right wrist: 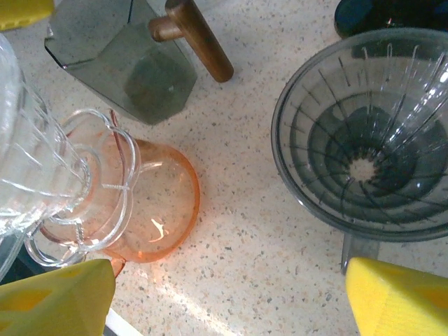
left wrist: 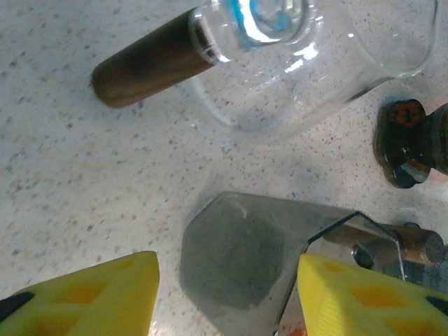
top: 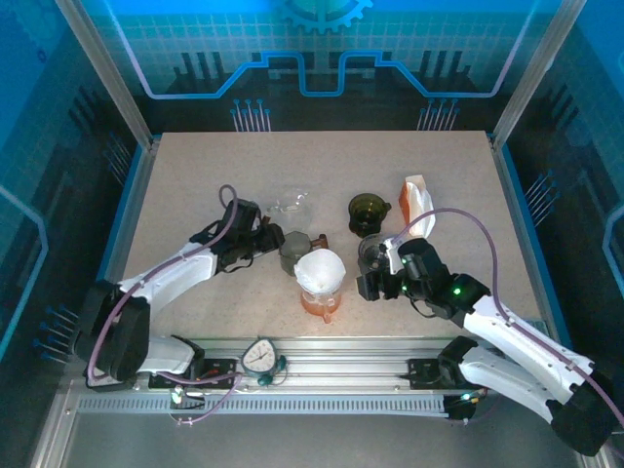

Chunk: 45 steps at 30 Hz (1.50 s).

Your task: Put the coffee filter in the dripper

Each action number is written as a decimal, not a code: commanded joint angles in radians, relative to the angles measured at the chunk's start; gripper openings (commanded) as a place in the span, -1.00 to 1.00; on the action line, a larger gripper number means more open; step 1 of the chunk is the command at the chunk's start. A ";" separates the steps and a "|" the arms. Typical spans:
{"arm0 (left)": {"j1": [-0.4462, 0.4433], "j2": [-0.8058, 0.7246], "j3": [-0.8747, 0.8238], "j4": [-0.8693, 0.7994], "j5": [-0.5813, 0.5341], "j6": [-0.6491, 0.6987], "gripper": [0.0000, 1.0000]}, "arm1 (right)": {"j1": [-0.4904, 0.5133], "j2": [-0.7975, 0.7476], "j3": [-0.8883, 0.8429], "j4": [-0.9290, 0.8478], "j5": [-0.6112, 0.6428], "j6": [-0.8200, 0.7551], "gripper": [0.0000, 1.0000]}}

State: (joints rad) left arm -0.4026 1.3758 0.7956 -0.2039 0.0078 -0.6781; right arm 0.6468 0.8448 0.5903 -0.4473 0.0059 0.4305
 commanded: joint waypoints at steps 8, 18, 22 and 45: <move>-0.060 0.118 0.122 -0.111 -0.137 0.094 -0.19 | -0.007 -0.021 -0.032 -0.004 -0.020 0.016 0.72; -0.087 0.114 0.110 -0.197 -0.140 0.120 -0.46 | 0.003 -0.015 -0.062 -0.001 -0.034 0.030 0.71; -0.087 0.089 0.101 -0.235 -0.149 0.107 -0.36 | 0.013 -0.010 -0.072 0.010 -0.037 0.036 0.71; -0.084 -0.085 0.071 -0.427 -0.113 0.035 -1.00 | 0.107 0.158 -0.191 0.240 -0.203 0.117 0.50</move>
State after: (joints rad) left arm -0.4873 1.3514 0.8848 -0.5655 -0.1341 -0.6243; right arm 0.7406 0.9848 0.4232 -0.2821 -0.1337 0.5274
